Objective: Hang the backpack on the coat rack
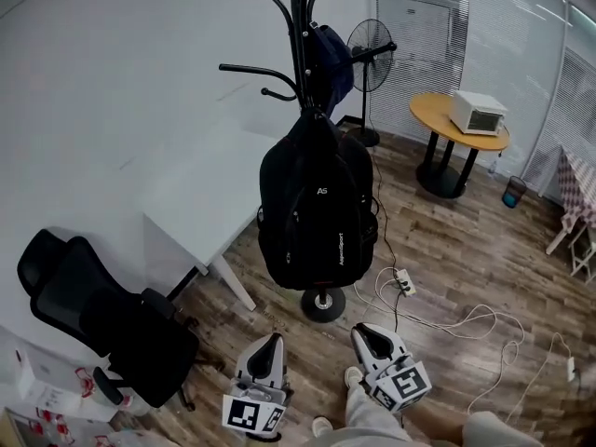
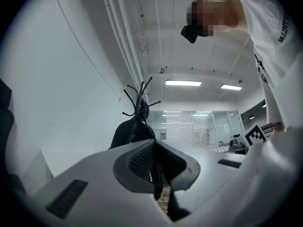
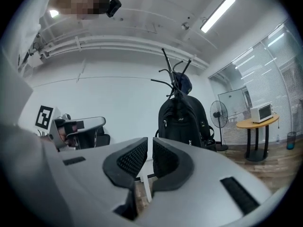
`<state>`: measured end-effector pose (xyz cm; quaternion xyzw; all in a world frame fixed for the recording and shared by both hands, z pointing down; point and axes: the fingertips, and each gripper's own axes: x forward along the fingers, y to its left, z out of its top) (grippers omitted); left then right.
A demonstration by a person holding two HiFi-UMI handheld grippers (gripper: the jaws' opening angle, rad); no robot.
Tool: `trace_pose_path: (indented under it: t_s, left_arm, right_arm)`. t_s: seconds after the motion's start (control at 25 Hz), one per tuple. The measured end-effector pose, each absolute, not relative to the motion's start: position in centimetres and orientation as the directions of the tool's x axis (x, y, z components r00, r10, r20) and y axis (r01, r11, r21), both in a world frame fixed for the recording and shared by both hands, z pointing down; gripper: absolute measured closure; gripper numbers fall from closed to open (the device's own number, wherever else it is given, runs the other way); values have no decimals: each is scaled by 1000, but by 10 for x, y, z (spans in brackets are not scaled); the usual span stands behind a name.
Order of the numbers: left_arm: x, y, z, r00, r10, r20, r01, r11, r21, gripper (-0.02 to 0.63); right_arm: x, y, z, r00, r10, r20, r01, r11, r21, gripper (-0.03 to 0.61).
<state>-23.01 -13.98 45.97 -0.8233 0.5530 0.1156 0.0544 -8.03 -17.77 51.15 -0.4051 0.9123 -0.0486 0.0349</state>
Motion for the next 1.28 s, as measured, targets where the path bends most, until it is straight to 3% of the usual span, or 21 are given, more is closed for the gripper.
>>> trace_pose_path:
  t_s: [0.56, 1.0, 1.28]
  left_arm:
    - [-195, -88, 469, 475, -843, -254, -855, -510, 93, 603]
    - [-178, -84, 457, 441, -864, -242, -879, -471, 79, 603]
    - [-127, -77, 434, 407, -876, -258, -900, -432, 47, 603]
  right_arm:
    - [-51, -110, 496, -578, -816, -29, -814, 578, -49, 537]
    - [-21, -114, 502, -583, -812, -18, -808, 581, -97, 537]
    - [26, -114, 489, -610, -790, -62, -780, 613, -127, 537]
